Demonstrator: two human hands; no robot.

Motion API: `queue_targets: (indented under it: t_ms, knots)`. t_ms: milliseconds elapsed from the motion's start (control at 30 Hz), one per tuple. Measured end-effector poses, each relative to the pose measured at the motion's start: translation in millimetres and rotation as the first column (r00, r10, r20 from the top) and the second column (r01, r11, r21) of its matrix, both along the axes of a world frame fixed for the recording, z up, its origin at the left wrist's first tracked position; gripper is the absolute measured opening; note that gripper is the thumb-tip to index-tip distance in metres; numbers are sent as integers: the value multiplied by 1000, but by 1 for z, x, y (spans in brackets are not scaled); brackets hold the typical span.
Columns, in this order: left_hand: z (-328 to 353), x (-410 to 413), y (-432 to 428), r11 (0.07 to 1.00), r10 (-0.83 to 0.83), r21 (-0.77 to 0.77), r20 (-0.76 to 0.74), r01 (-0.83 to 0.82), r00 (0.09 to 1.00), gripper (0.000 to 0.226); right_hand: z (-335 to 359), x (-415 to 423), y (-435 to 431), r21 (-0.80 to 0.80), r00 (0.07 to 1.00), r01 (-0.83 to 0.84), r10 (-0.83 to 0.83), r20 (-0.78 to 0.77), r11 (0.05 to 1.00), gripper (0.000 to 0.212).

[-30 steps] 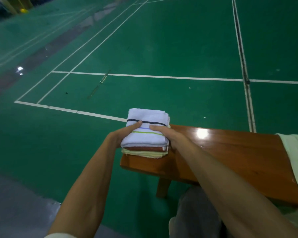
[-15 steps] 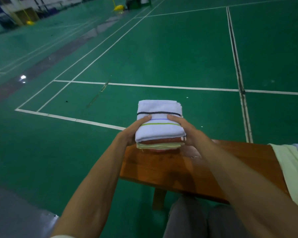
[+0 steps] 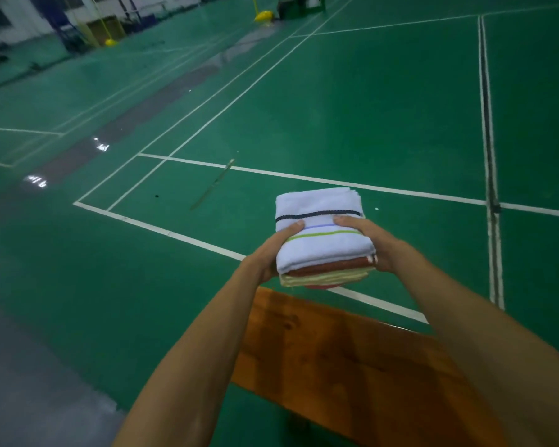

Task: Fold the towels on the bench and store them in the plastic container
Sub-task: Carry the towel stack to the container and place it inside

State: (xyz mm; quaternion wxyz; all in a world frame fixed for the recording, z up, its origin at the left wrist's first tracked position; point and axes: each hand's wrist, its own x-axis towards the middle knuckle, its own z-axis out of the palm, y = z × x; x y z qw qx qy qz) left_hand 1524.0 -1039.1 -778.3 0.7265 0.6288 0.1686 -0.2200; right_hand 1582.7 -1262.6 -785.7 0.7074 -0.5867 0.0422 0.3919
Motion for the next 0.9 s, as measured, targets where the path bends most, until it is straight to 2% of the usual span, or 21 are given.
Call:
queue_targets:
  t_ms: [167,567,733,900]
  knots:
    - [102,1,23,999,29,13,5,-29,1000,62,112,7,24,-2,999,-50,50,4,999,49]
    - [383,-38,76,984,172,39,12,-173,985,65,375,17,95,-47,964,-235,239,117,971,68]
    - [449,-62,88,968,238,62,59,-241,970,66,439,13,117,-60,926,-333,338,166,941,78]
    - [478,-85,104,945,308,74,112,-317,945,69,472,3,142,-72,884,-416,422,201,906,77]
